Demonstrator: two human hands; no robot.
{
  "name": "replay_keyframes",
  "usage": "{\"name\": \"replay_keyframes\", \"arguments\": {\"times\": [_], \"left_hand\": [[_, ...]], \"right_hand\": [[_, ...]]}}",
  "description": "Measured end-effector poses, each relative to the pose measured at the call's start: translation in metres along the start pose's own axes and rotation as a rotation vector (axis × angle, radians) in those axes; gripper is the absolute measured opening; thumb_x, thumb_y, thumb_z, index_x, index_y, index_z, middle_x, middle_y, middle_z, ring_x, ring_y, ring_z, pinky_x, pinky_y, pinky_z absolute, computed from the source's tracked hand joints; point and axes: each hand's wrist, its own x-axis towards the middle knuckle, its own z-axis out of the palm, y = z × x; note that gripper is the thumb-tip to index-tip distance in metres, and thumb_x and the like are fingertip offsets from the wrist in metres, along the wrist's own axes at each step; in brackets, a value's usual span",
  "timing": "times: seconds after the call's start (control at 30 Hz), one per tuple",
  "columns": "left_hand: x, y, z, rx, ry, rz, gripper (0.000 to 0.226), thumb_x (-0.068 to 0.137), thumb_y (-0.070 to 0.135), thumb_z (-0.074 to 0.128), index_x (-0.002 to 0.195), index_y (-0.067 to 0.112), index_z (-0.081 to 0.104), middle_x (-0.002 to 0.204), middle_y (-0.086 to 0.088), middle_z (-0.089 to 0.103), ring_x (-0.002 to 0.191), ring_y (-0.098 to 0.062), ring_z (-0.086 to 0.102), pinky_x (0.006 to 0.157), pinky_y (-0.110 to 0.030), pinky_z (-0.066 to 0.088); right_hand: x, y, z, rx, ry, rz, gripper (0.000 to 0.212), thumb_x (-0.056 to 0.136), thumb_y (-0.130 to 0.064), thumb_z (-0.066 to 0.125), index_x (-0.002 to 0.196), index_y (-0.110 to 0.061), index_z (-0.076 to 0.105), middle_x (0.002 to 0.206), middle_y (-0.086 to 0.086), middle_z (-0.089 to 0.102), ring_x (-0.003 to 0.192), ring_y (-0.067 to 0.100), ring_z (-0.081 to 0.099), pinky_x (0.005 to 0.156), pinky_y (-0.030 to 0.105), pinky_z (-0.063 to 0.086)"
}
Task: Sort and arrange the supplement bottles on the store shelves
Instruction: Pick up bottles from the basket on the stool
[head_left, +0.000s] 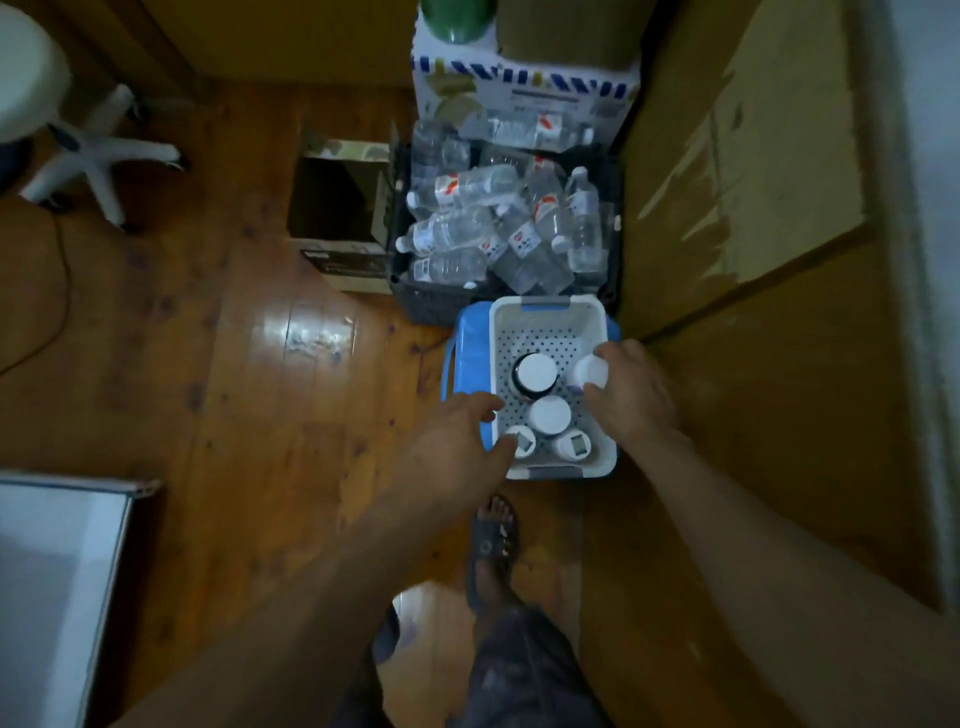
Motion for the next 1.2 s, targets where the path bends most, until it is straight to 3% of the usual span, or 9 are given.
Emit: {"name": "replay_keyframes", "arguments": {"times": [0.27, 0.43, 0.67, 0.8, 0.93, 1.07, 1.2], "left_hand": [[0.020, -0.005, 0.011, -0.022, 0.042, -0.079, 0.041, 0.096, 0.038, 0.056, 0.135, 0.029, 0.048, 0.129, 0.009, 0.055, 0.117, -0.009, 0.051, 0.085, -0.018, 0.035], [0.011, -0.016, 0.008, -0.057, 0.050, -0.152, 0.042, 0.095, 0.037, 0.057, 0.135, 0.030, 0.049, 0.128, 0.010, 0.056, 0.114, -0.007, 0.051, 0.083, -0.018, 0.034], [-0.040, -0.032, -0.033, 0.012, 0.197, -0.116, 0.042, 0.093, 0.039, 0.059, 0.133, 0.028, 0.053, 0.127, 0.009, 0.060, 0.114, -0.011, 0.056, 0.087, -0.023, 0.040], [-0.100, -0.058, -0.070, 0.016, 0.283, -0.131, 0.045, 0.095, 0.044, 0.054, 0.138, 0.032, 0.047, 0.131, 0.012, 0.058, 0.115, -0.012, 0.056, 0.092, -0.029, 0.044], [-0.200, -0.102, -0.110, -0.072, 0.480, -0.176, 0.043, 0.095, 0.047, 0.053, 0.136, 0.038, 0.045, 0.128, 0.016, 0.055, 0.106, -0.006, 0.057, 0.087, -0.030, 0.049], [-0.341, -0.162, -0.137, -0.150, 0.738, -0.318, 0.042, 0.092, 0.049, 0.056, 0.132, 0.037, 0.050, 0.119, 0.020, 0.055, 0.097, -0.001, 0.056, 0.083, -0.028, 0.049], [-0.491, -0.225, -0.139, -0.275, 0.990, -0.504, 0.038, 0.092, 0.043, 0.060, 0.128, 0.035, 0.052, 0.119, 0.014, 0.057, 0.097, -0.005, 0.055, 0.089, -0.031, 0.047]], "right_hand": [[0.037, 0.002, 0.036, -0.305, -0.248, -0.142, 0.036, 0.089, -0.022, 0.060, 0.123, -0.016, 0.049, 0.124, 0.010, 0.049, 0.113, 0.030, 0.051, 0.078, 0.034, 0.040], [0.038, 0.002, 0.029, -0.372, -0.291, -0.177, 0.037, 0.090, -0.026, 0.058, 0.124, -0.016, 0.048, 0.124, 0.010, 0.050, 0.114, 0.030, 0.052, 0.082, 0.035, 0.043], [0.013, -0.034, -0.018, -0.174, -0.240, -0.090, 0.055, 0.092, -0.035, 0.058, 0.141, -0.018, 0.041, 0.137, 0.010, 0.049, 0.121, 0.030, 0.052, 0.093, 0.038, 0.046], [-0.028, -0.109, -0.040, -0.072, -0.210, -0.185, 0.057, 0.094, -0.039, 0.056, 0.145, -0.021, 0.039, 0.143, 0.006, 0.048, 0.122, 0.028, 0.052, 0.093, 0.037, 0.044], [-0.100, -0.216, -0.049, -0.025, -0.135, -0.430, 0.053, 0.090, -0.042, 0.060, 0.136, -0.020, 0.048, 0.136, 0.004, 0.055, 0.120, 0.026, 0.055, 0.097, 0.041, 0.047], [-0.220, -0.345, -0.044, -0.035, -0.095, -0.731, 0.048, 0.091, -0.044, 0.060, 0.134, -0.024, 0.050, 0.131, -0.001, 0.057, 0.116, 0.024, 0.057, 0.093, 0.039, 0.050], [-0.366, -0.463, -0.016, -0.007, -0.141, -1.031, 0.047, 0.090, -0.048, 0.059, 0.132, -0.030, 0.049, 0.129, -0.007, 0.055, 0.110, 0.020, 0.058, 0.090, 0.039, 0.051]]}}
